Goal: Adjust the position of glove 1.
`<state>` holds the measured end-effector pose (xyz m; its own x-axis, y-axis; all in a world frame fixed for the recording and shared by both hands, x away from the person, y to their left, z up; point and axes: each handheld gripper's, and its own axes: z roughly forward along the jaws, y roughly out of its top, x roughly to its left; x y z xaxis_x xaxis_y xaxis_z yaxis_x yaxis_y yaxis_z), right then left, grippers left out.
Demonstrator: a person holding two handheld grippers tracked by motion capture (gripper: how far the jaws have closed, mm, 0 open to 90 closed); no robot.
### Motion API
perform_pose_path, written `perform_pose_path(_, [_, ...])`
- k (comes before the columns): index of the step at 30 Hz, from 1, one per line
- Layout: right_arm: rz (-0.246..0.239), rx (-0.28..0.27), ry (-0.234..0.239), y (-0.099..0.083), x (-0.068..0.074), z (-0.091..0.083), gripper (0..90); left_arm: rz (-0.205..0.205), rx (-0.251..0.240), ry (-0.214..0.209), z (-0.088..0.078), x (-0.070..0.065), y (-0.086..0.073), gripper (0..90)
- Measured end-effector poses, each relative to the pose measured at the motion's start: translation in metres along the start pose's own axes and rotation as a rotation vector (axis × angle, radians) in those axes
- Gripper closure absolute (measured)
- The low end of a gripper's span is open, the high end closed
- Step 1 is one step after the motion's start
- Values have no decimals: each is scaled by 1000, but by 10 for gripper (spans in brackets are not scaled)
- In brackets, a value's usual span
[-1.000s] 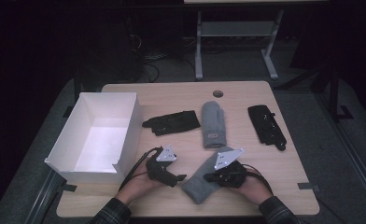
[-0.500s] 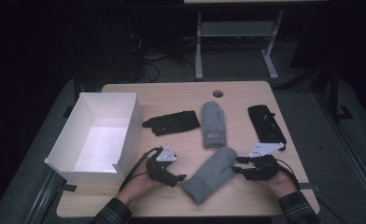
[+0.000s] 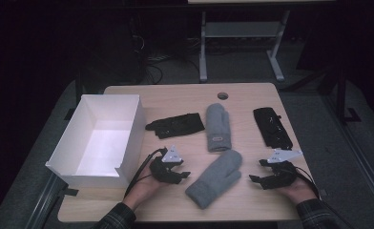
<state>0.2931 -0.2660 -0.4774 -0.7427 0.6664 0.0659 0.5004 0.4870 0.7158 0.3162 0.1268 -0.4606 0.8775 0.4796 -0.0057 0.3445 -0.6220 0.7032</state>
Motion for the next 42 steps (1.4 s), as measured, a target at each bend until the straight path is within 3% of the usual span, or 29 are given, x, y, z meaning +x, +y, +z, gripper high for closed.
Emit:
perform_pose_path(1, [-1, -10, -8, -1, 0, 1, 200, 1, -10, -5, -2, 2, 7, 681])
perform_pose_path(3, [-21, -19, -28, -3, 1, 3, 181, -4, -11, -10, -3, 4, 10, 790])
perform_pose_path(4, [-21, -19, -28, -3, 1, 3, 181, -15, -17, -17, -2, 6, 14, 790])
perform_pose_path(5, [-24, -20, -27, -2, 1, 3, 178, -25, -17, -24, -2, 10, 20, 870])
perform_pose_path(6, [-27, -20, -24, -2, 1, 4, 171, -36, -22, -32, 0, 14, 28, 895])
perform_pose_path(11, [-23, -16, -28, -2, 2, 4, 164, -32, -48, -42, 7, 23, 51, 896])
perform_pose_path(17, [-20, -16, -30, -1, 2, 5, 163, -35, -90, -67, 35, 33, 85, 896])
perform_pose_path(22, [-15, -15, -30, -1, 2, 5, 163, -7, -84, -72, 59, 32, 107, 896])
perform_pose_path(25, [-6, -16, -36, -1, 1, 5, 163, 0, -88, -89, 81, 30, 124, 895])
perform_pose_path(29, [-3, -19, -38, -1, 1, 5, 163, 8, -88, -111, 99, 25, 136, 896])
perform_pose_path(36, [10, -18, -51, -1, 0, 5, 164, 21, -19, -123, 123, 20, 141, 896])
perform_pose_path(38, [5, -16, -51, -1, 0, 5, 164, 9, -19, -124, 124, 19, 139, 897])
perform_pose_path(42, [15, -19, -54, -1, 0, 5, 165, 33, 9, -118, 117, 22, 135, 897])
